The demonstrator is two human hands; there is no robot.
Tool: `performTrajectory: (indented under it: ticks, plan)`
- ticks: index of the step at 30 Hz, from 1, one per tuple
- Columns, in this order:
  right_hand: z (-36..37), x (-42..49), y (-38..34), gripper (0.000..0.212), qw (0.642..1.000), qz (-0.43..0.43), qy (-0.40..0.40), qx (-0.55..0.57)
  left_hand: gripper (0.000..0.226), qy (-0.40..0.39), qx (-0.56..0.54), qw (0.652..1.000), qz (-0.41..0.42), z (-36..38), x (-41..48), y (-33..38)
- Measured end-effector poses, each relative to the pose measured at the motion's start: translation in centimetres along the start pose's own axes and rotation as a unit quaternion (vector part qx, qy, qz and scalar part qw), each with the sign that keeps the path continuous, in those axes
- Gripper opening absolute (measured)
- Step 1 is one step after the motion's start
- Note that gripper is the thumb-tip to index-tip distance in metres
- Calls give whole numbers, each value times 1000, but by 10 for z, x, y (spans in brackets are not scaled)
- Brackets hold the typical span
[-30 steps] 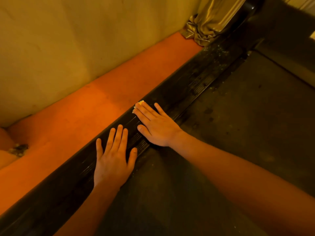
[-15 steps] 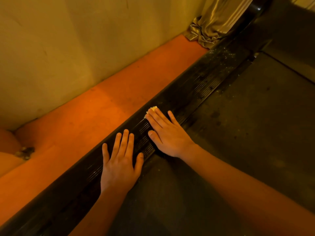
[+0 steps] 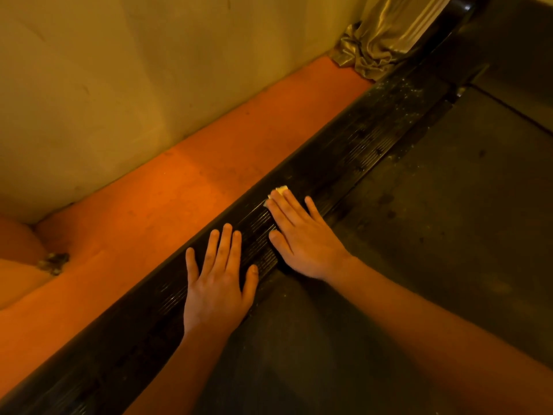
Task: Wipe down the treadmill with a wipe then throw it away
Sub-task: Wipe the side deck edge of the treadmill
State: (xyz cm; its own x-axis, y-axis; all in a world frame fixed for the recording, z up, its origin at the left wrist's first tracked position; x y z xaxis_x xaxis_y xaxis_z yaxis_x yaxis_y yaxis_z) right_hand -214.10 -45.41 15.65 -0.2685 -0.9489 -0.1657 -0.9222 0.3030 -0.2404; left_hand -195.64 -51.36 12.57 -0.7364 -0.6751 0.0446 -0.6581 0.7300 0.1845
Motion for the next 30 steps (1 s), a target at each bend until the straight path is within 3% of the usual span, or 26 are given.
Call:
performTrajectory:
  ticks: [5,11,18,25,30]
  plan:
    - [-17,47,3,63,998,-28,-19,-52,69,-9,-10,1000,-6,-4,4,1]
    - [-8,-26,24,66,998,-21,-34,-49,69,-6,-10,1000,-7,0,3,0]
    - [-28,47,21,66,991,-66,-52,-106,68,2,1,1000,4,0,5,3]
    - [-20,-14,36,65,994,-56,-70,-62,70,-2,-4,1000,-4,1,3,2]
    - [-30,34,35,64,994,-48,-60,-75,70,2,-8,1000,3,-2,3,3]
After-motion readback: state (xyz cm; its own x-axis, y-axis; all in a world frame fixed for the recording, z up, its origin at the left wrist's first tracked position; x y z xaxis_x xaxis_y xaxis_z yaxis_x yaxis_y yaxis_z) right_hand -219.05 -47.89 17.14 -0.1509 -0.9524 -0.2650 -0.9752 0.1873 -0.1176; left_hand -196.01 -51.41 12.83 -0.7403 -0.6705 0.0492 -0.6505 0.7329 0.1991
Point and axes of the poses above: each hand's wrist, its own x-axis towards the middle knuckle, its own z-axis out of the palm, y = z × x, the point moved 4 cm from there along x, towards the middle knuckle, and after that the axes turned 3 degrees about y, right-handed, at the moved point
